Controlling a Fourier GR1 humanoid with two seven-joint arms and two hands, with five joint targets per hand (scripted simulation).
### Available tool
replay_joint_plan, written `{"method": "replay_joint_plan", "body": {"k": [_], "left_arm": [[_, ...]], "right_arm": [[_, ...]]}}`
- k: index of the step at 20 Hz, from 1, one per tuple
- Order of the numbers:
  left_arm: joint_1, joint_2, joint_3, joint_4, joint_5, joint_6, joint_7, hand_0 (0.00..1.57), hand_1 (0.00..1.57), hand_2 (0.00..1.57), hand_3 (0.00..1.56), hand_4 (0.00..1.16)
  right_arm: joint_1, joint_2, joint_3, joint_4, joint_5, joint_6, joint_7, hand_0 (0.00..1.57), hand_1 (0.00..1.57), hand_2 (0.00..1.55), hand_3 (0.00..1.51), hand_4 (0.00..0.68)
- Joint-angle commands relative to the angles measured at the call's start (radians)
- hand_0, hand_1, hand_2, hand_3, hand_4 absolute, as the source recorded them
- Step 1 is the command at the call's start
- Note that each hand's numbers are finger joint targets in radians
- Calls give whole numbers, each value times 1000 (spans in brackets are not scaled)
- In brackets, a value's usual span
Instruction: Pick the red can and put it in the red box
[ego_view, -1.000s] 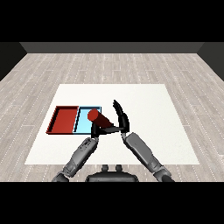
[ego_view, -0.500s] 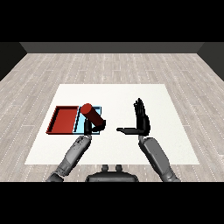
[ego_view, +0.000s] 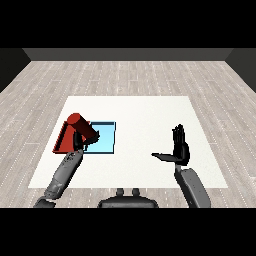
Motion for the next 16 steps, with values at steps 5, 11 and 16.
{"method": "replay_joint_plan", "body": {"k": [5, 11, 16], "left_arm": [[-136, 96, 119, 341, -22, -86, 8, 1571, 1571, 1552, 1473, 1099], [-306, 78, 177, 706, -61, -80, -34, 1571, 1571, 1558, 1473, 1060], [-410, 31, 165, 922, -95, -87, 27, 1554, 1554, 1459, 1432, 1010]], "right_arm": [[49, 9, -18, 57, 60, -29, -4, 0, 0, 0, 0, 0], [-58, -30, -90, 173, 51, 7, 34, 0, 0, 0, 0, 0], [-64, 33, -88, 273, 25, 43, -45, 0, 0, 0, 0, 0]]}}
